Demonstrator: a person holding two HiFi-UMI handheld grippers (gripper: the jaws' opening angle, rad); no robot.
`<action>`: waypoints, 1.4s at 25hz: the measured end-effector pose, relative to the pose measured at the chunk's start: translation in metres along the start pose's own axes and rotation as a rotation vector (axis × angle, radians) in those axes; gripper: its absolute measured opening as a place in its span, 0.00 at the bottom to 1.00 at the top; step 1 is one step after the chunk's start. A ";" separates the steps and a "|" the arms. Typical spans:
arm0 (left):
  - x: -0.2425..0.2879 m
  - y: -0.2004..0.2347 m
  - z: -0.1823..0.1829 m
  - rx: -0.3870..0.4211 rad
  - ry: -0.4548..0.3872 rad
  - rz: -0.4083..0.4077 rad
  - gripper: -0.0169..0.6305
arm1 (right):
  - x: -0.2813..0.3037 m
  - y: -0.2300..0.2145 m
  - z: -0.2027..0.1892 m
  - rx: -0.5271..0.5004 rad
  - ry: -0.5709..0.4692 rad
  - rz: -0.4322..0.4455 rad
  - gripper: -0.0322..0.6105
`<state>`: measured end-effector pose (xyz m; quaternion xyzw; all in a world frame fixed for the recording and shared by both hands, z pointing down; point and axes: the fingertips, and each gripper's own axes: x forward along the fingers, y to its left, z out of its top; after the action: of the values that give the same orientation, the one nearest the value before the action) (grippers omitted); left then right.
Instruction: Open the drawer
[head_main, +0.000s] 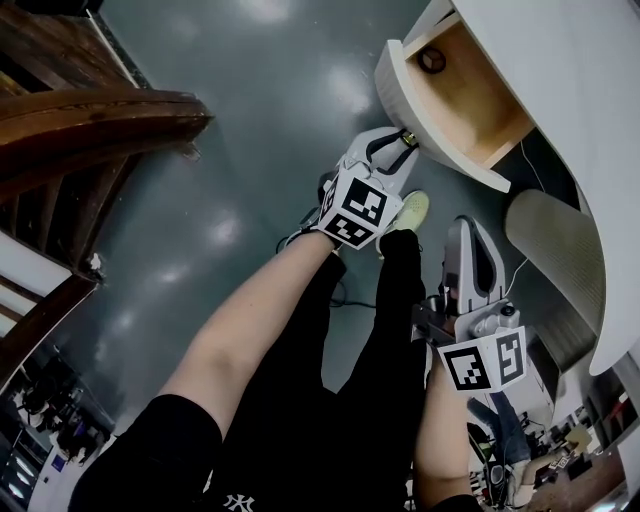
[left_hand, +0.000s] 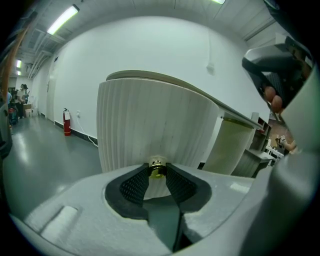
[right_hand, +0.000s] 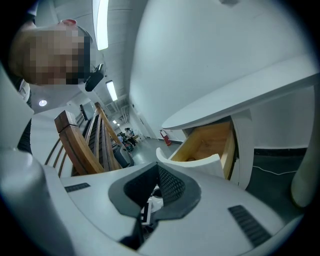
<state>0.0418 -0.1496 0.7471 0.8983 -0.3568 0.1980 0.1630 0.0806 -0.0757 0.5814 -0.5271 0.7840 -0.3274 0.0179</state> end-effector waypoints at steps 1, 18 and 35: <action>-0.004 0.000 -0.003 0.002 0.005 -0.001 0.20 | -0.001 0.003 -0.001 -0.002 0.000 0.000 0.07; -0.050 -0.005 -0.035 -0.009 0.058 -0.006 0.20 | -0.020 0.037 -0.012 -0.025 -0.002 -0.005 0.07; -0.089 -0.011 -0.001 0.011 0.044 -0.002 0.20 | -0.037 0.063 0.012 -0.058 -0.017 0.008 0.07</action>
<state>-0.0102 -0.0905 0.7040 0.8950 -0.3509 0.2196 0.1661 0.0502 -0.0362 0.5271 -0.5269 0.7952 -0.2999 0.0107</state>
